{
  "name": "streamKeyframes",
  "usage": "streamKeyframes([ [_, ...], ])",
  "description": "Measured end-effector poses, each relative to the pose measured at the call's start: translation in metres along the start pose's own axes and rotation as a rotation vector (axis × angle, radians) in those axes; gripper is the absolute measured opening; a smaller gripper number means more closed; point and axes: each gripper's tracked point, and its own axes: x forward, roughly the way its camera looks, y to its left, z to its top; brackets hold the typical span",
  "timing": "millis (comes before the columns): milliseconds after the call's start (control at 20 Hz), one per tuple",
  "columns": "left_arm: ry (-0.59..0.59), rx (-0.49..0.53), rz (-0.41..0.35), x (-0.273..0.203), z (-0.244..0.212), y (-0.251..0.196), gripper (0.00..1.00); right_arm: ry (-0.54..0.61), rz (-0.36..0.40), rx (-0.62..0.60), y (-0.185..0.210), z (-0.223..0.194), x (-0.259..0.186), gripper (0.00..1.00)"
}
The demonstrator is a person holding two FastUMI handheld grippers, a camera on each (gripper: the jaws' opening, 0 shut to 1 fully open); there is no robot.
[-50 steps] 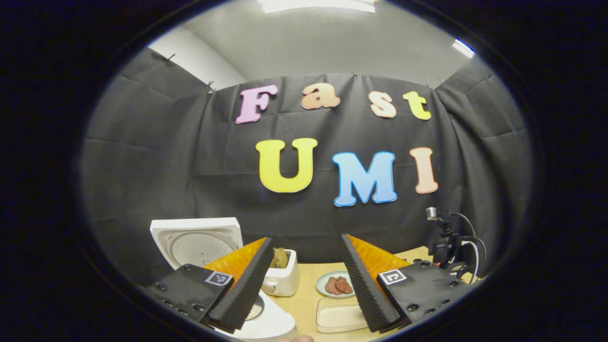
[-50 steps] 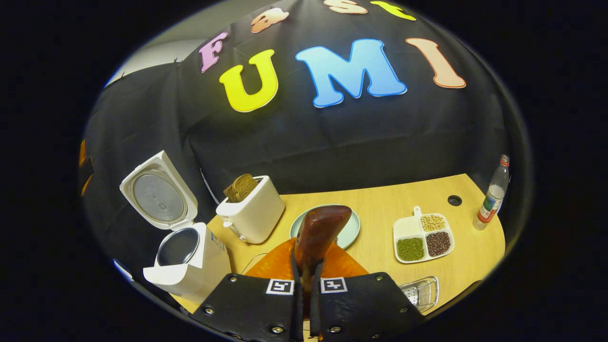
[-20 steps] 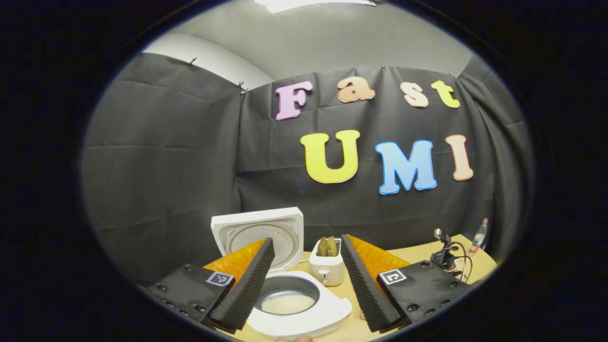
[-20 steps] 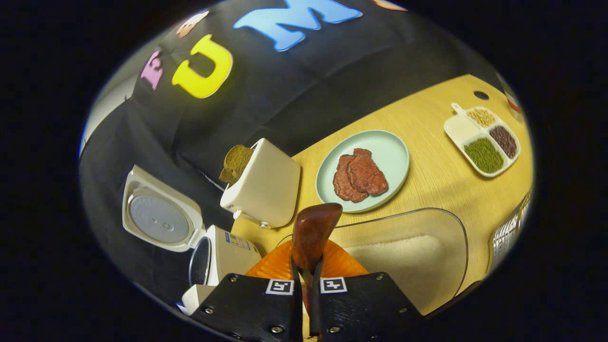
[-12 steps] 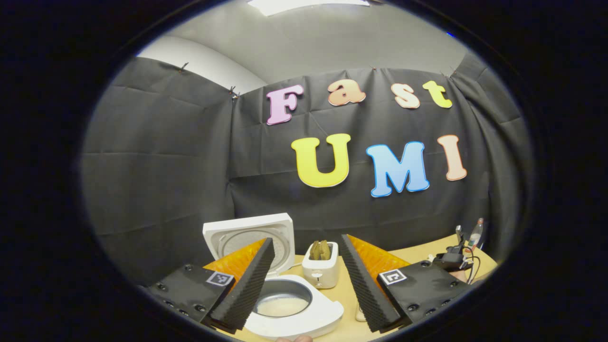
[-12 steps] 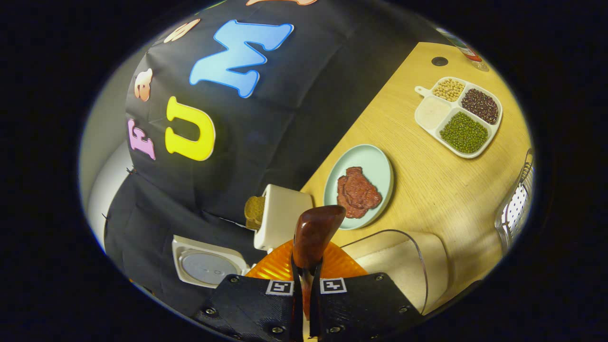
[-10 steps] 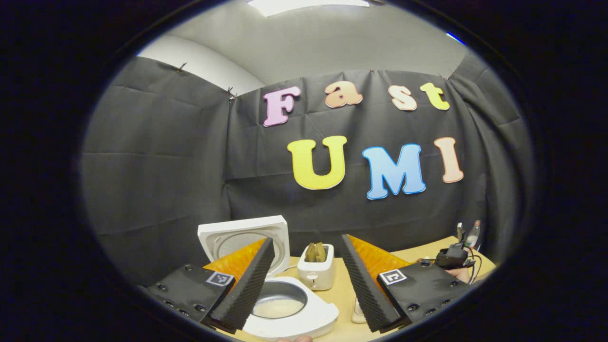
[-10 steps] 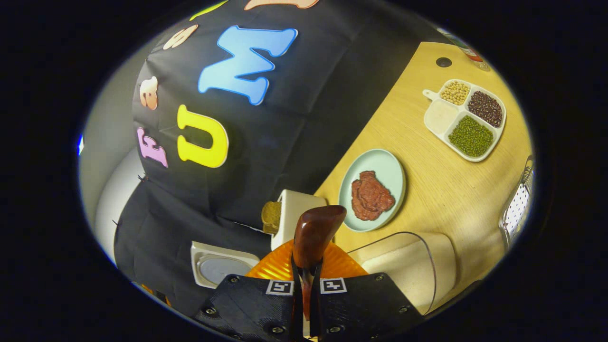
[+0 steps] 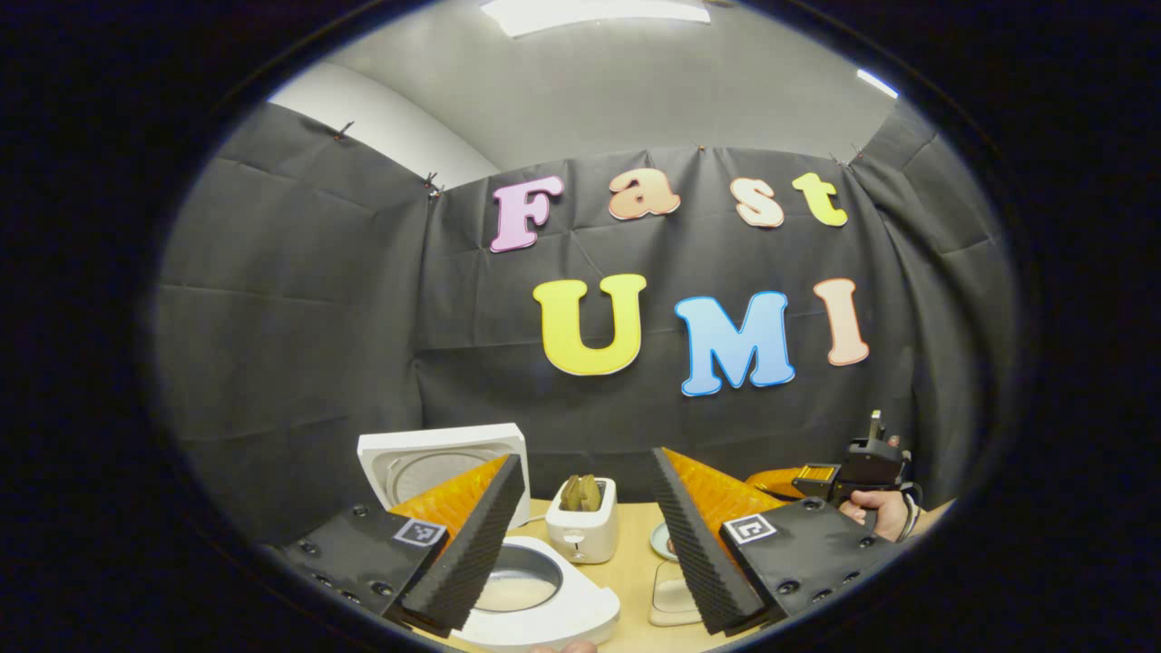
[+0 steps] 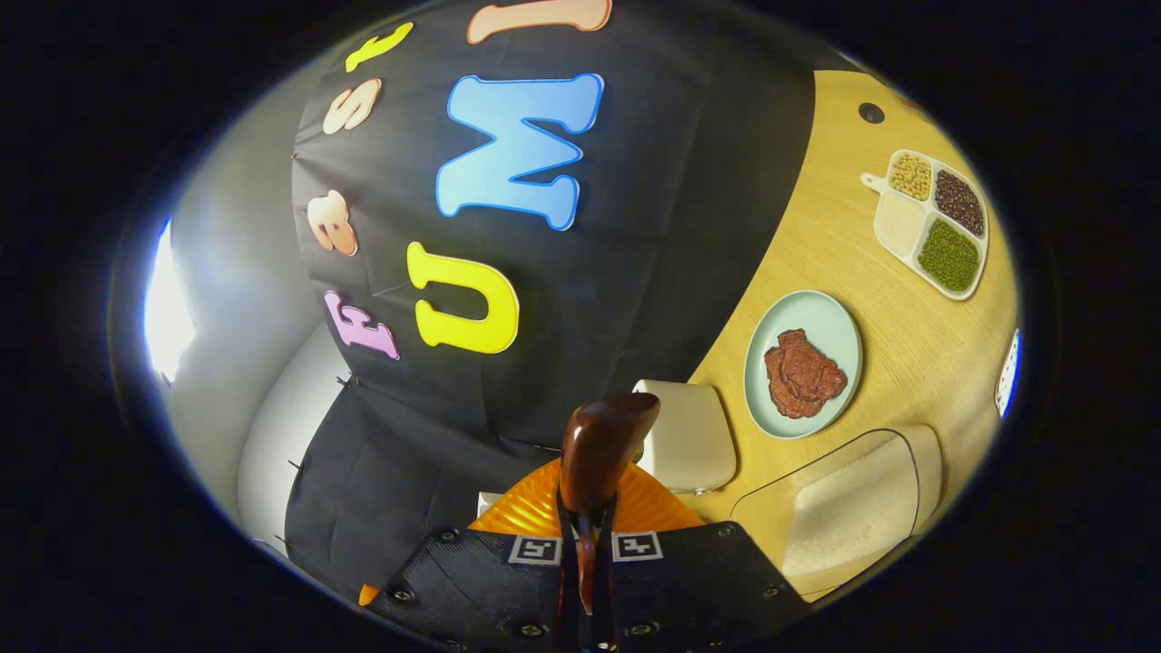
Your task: Close the left gripper, press the button to open the rice cooker; take a wooden spoon from the chopstick holder with the right hand, scoop a spoonful of rice and pour it into the rice cooker, then put the wooden spoon back into the chopstick holder.
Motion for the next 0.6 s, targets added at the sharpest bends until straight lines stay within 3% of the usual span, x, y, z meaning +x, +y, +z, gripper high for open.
streamKeyframes([
  [250, 0.02, -0.037, 0.016, -0.003, -0.006, 0.01, 0.95, 0.048, -0.014, -0.083, 0.019, -0.023, 0.024, 0.06],
  [300, 0.025, -0.04, 0.017, -0.006, -0.007, 0.013, 0.92, 0.067, -0.016, -0.097, 0.024, -0.031, 0.031, 0.06],
  [450, 0.028, -0.041, 0.043, -0.006, -0.01, 0.028, 0.99, 0.112, -0.008, -0.128, 0.035, -0.055, 0.056, 0.06],
  [600, 0.019, -0.052, 0.071, -0.008, -0.008, 0.038, 0.99, 0.162, 0.002, -0.159, 0.044, -0.083, 0.081, 0.06],
])
